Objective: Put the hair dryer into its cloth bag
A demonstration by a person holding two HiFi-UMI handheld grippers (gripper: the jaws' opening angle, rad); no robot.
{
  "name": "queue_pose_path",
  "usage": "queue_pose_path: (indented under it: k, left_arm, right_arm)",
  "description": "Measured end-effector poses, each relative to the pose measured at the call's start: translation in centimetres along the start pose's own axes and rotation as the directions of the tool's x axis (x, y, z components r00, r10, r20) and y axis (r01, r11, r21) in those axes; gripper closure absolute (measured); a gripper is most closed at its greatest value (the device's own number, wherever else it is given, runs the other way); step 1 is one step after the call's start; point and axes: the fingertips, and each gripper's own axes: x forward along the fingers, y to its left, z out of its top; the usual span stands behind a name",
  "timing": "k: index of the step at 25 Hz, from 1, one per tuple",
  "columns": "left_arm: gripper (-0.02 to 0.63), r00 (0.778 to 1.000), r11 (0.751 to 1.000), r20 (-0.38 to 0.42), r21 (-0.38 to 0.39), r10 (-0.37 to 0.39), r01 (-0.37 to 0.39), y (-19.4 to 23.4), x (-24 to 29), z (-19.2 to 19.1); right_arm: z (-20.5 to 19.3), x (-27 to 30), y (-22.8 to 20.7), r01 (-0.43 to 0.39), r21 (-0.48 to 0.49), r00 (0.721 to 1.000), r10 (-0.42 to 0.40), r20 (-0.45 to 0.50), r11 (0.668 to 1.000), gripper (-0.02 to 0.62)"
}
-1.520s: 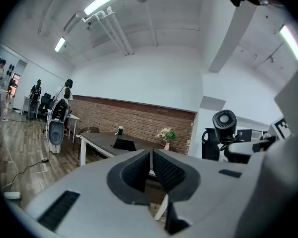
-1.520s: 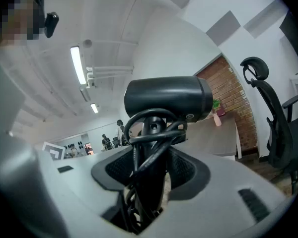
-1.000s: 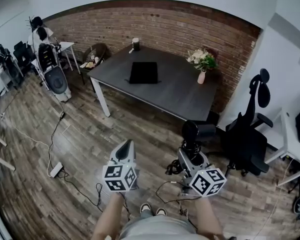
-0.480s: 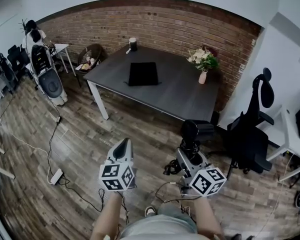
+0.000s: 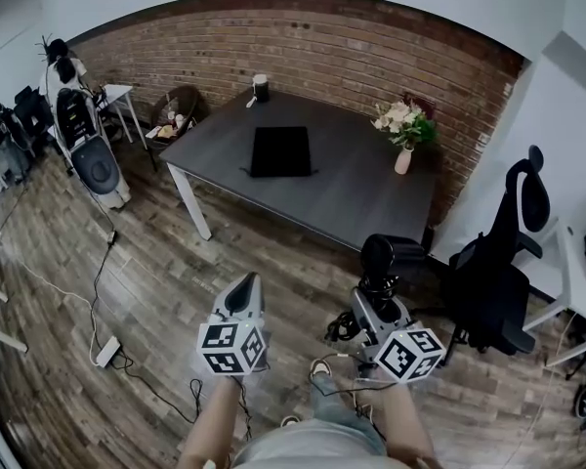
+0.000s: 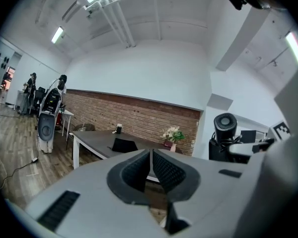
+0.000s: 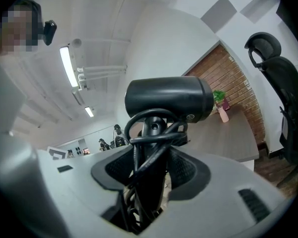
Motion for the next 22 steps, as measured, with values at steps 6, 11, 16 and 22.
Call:
queue_pose_path:
  k: [6,11,16,22]
  left_arm:
    - [0.586,0.999,0.999,0.013,0.002,0.036,-0.036,0.3,5.6,1.6]
    - [0.586,0.997,0.997,0.02,-0.007,0.08,-0.08,0.8,10.3,2.6]
    - [0.586,0.993,0.994,0.025,-0.007,0.111,-0.111,1.5,14.6,3.3]
    - [0.586,0.989,0.989,0.035,-0.009,0.147,-0.146,2.7,19.1,4.1]
  right_arm:
    - [2.8,4.9,-3.9,-0.031,0.0,0.999,0.031,-0.011,1.0,0.396]
    - [5.3,9.3,-7.4,-0.058,0.0,0.998,0.058,-0.033,0.998,0.396]
    - [7.2,13.3,-10.4,-0.08,-0.005,0.996,0.079,-0.039,0.997,0.396]
    - [8.5,17.5,-13.4,-0.095,0.006,0.994,0.095,-0.061,0.995,0.397]
